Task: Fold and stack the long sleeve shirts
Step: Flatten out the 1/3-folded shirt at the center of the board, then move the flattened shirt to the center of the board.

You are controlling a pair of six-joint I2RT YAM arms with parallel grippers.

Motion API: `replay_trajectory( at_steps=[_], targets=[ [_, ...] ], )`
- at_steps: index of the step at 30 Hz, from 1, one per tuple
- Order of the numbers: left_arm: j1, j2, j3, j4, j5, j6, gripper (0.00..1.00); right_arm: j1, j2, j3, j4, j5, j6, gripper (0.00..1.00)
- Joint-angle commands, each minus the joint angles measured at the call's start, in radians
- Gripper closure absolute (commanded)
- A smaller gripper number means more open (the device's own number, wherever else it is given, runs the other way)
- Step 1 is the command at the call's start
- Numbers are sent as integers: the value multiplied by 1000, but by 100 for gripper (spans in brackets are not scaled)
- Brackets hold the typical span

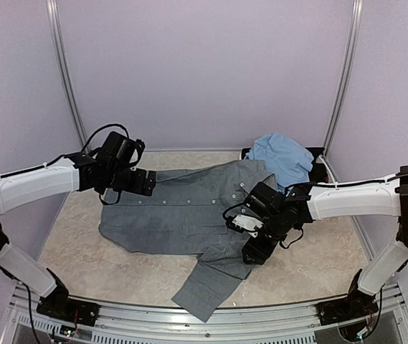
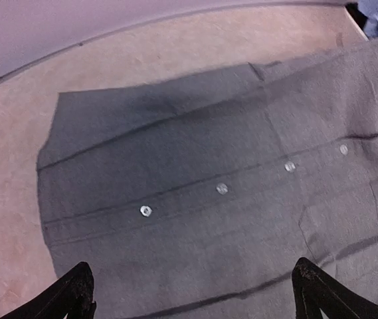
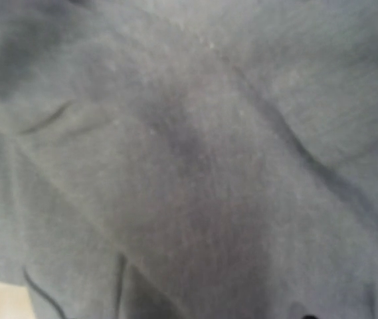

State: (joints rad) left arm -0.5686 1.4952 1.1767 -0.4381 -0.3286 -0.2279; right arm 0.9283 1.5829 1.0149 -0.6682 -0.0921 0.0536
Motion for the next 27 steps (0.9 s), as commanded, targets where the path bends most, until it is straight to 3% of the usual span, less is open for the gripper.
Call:
replay_trajectory(
  at_steps=[1,9,13,21,27],
  targets=[
    [-102,-94,-138,-36,177,-69,2,-1,41,-16,42,15,-2,35],
    [-280,-167,-335,-43,166,-231,5,-1,77,-48,47,34,15,68],
    [-342,-171,-367,-80,82,-320,5,-1,74,-61,55,49,28,100],
    [-345,-230,-425,-165,25,-418,2,-13,-43,-40,-13,30,131,100],
    [-341,-196,-449,-187,37,-435,2,-33,-139,-36,-199,116,317,100]
  ],
)
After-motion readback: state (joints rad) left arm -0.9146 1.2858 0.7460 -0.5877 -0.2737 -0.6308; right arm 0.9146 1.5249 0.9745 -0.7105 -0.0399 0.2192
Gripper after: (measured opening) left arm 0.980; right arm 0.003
